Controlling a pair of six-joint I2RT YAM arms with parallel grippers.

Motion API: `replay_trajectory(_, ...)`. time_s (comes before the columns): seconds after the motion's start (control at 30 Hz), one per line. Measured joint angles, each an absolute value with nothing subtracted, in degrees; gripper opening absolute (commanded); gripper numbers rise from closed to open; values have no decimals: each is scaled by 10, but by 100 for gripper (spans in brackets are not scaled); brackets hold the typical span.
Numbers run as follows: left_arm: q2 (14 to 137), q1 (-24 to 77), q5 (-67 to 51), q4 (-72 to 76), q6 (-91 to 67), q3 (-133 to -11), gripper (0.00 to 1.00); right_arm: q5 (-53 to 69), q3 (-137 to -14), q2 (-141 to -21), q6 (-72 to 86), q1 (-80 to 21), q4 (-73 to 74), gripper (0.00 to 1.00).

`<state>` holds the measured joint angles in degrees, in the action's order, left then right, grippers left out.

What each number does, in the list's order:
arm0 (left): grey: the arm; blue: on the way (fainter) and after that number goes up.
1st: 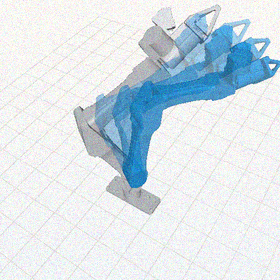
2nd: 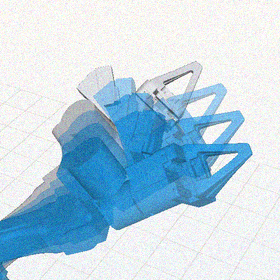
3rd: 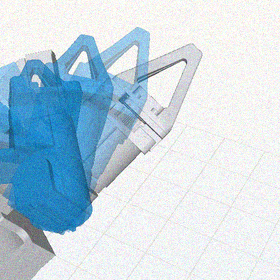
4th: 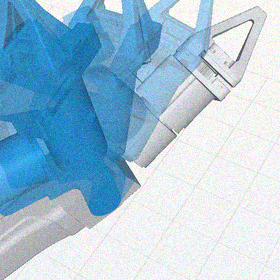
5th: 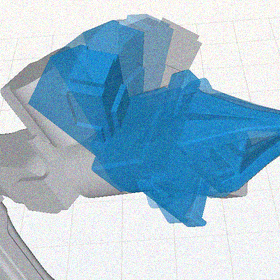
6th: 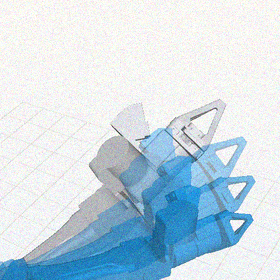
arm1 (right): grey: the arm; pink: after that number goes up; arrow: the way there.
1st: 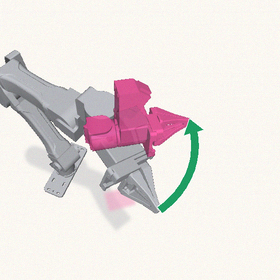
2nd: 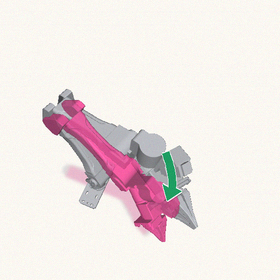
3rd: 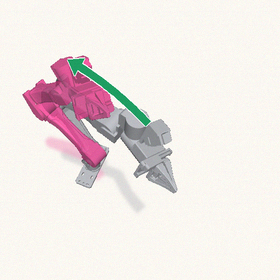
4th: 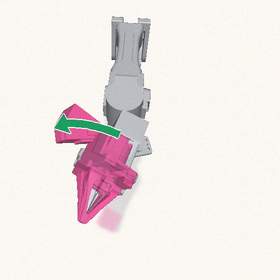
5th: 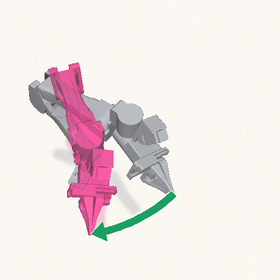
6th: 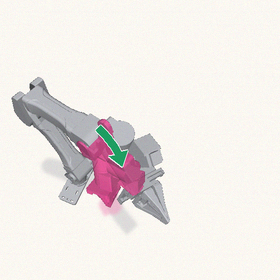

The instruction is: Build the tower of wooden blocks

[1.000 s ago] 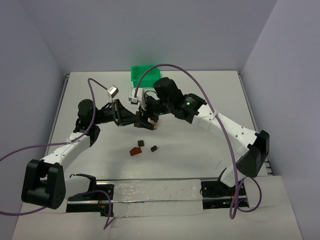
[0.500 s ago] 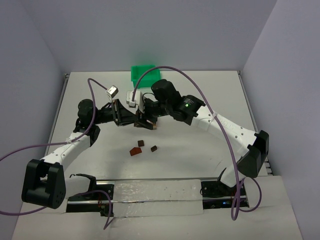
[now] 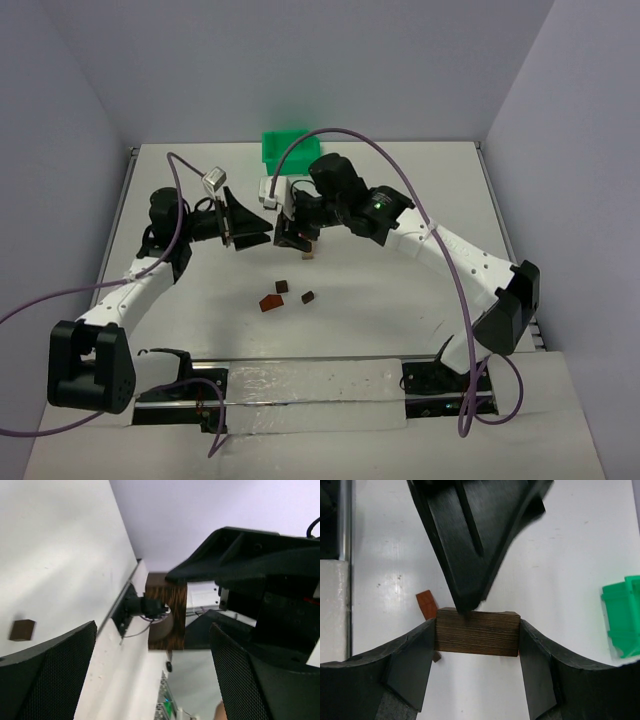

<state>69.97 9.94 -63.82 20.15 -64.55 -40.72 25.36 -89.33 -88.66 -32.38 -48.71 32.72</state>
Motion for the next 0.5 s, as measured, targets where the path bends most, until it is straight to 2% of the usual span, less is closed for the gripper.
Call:
replay_trajectory(0.27,762,-24,-727,-44,-372,-539,99,287,-884,-891,-406,-404,380,4)
replay_trajectory(0.5,903,-63,-773,-480,135,-777,99,326,-900,-971,-495,-352,428,3)
